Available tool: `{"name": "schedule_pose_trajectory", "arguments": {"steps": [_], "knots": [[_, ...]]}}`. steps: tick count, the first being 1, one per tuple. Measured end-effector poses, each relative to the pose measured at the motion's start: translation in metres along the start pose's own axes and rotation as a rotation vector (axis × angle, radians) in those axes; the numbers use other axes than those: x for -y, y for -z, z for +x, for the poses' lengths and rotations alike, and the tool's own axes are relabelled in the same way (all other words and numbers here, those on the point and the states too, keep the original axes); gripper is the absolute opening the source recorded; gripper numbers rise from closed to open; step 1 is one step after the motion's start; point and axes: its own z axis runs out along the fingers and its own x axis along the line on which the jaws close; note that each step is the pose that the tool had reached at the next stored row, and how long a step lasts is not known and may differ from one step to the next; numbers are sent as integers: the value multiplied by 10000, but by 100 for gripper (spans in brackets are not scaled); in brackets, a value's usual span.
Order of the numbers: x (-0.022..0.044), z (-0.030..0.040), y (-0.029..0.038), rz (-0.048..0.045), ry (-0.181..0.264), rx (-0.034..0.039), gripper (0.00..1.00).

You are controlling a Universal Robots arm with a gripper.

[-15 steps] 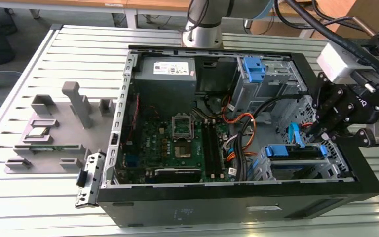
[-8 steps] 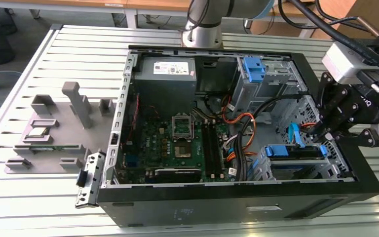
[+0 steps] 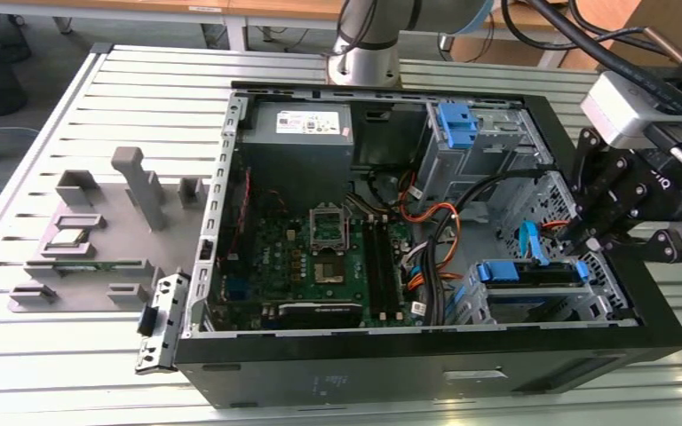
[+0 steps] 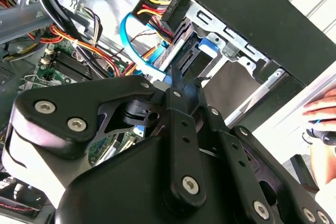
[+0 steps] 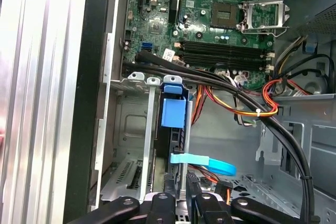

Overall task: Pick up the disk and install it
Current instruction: 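Insert the first disk wire, then insert the second disk wire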

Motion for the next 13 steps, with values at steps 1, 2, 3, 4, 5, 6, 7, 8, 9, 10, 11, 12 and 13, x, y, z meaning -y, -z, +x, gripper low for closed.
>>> {"name": "schedule_pose_trajectory", "arguments": {"steps": [1, 2, 3, 4, 5, 6, 7, 8, 9, 10, 11, 12, 13], "knots": [[-9, -1, 0, 7, 0, 0, 23], [-15, 0, -1, 11, 0, 1, 23], [-15, 0, -1, 11, 1, 0, 23], [-36, -2, -3, 12, 0, 1, 23], [-55, -4, -5, 12, 0, 2, 23], [-55, -4, -4, 12, 0, 2, 23], [-55, -4, -2, 12, 0, 2, 23], [-55, -4, 0, 12, 0, 1, 23], [-55, -4, 2, 12, 0, 1, 23], [-55, -4, 5, 12, 0, 0, 23], [-56, -4, 8, 12, 0, 1, 23], [-56, -4, 12, 12, 0, 1, 23], [-56, -4, 16, 12, 0, 1, 23]]}}
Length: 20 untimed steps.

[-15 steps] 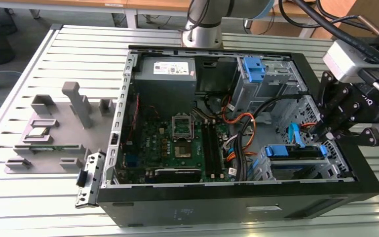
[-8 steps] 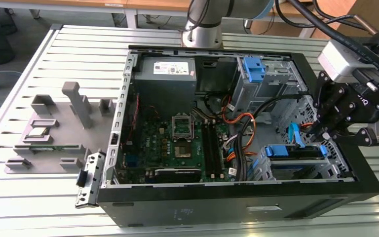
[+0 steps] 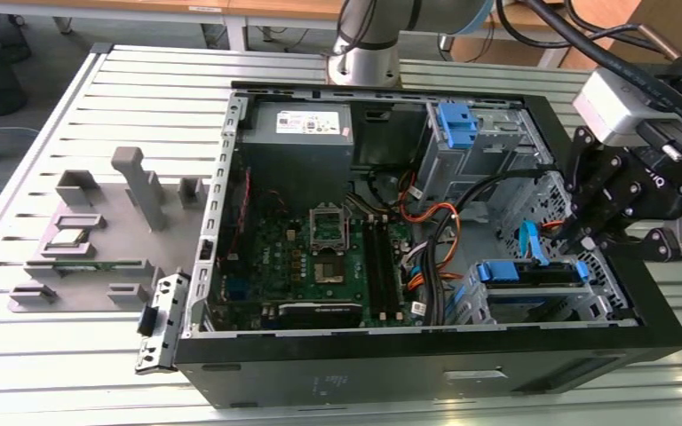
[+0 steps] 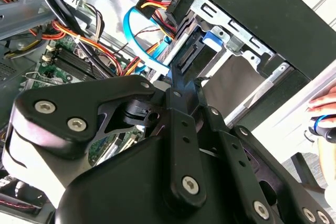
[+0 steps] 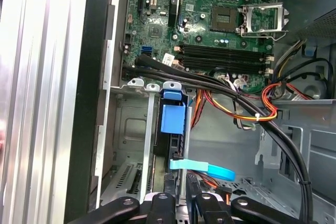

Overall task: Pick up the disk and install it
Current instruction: 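Insert the second disk wire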

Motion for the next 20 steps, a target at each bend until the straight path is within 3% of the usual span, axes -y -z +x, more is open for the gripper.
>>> {"name": "schedule_pose_trajectory", "arguments": {"steps": [20], "knots": [[-2, -2, 59, 0, 0, 0, 23]]}}
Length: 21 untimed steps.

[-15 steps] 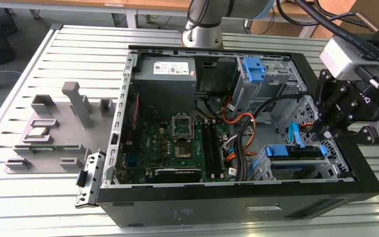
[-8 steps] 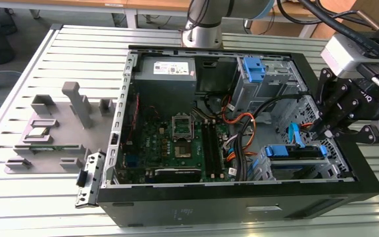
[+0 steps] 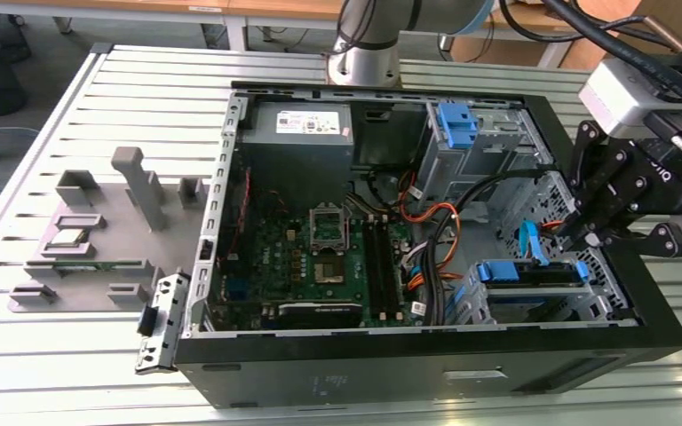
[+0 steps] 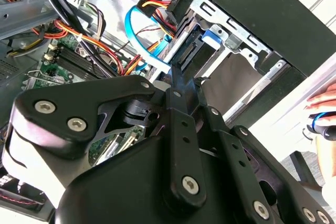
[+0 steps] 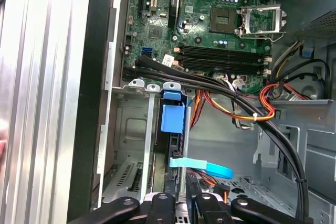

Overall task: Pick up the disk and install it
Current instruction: 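Insert the second disk wire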

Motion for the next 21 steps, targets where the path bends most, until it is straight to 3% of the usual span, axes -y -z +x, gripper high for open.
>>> {"name": "schedule_pose_trajectory", "arguments": {"steps": [21], "knots": [[-2, -2, 47, 0, 0, -1, 23]]}}
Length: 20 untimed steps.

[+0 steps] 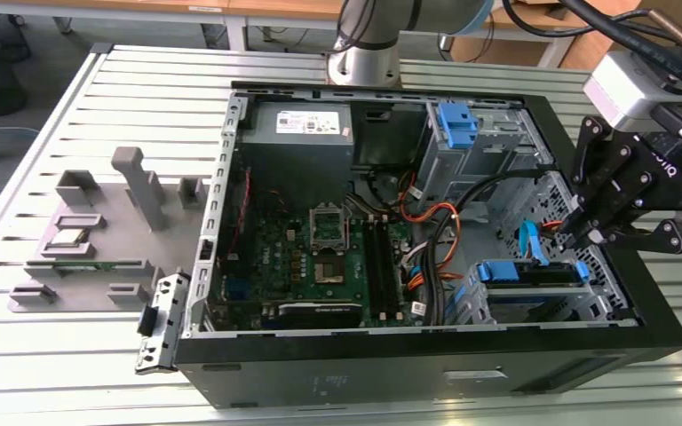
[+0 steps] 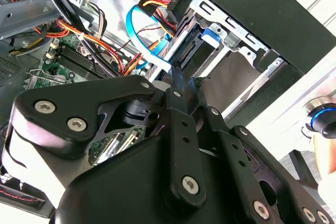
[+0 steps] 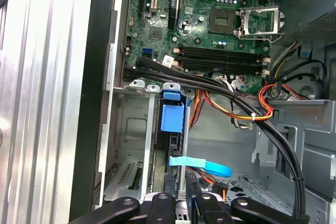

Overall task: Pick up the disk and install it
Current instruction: 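Insert the second disk wire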

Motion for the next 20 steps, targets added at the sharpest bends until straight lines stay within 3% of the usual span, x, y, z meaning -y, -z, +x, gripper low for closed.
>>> {"name": "schedule_pose_trajectory", "arguments": {"steps": [12, 20], "knots": [[13, 1, 8, 0, 1, 0, 23], [73, 5, 10, 0, 0, 0, 23]]}}
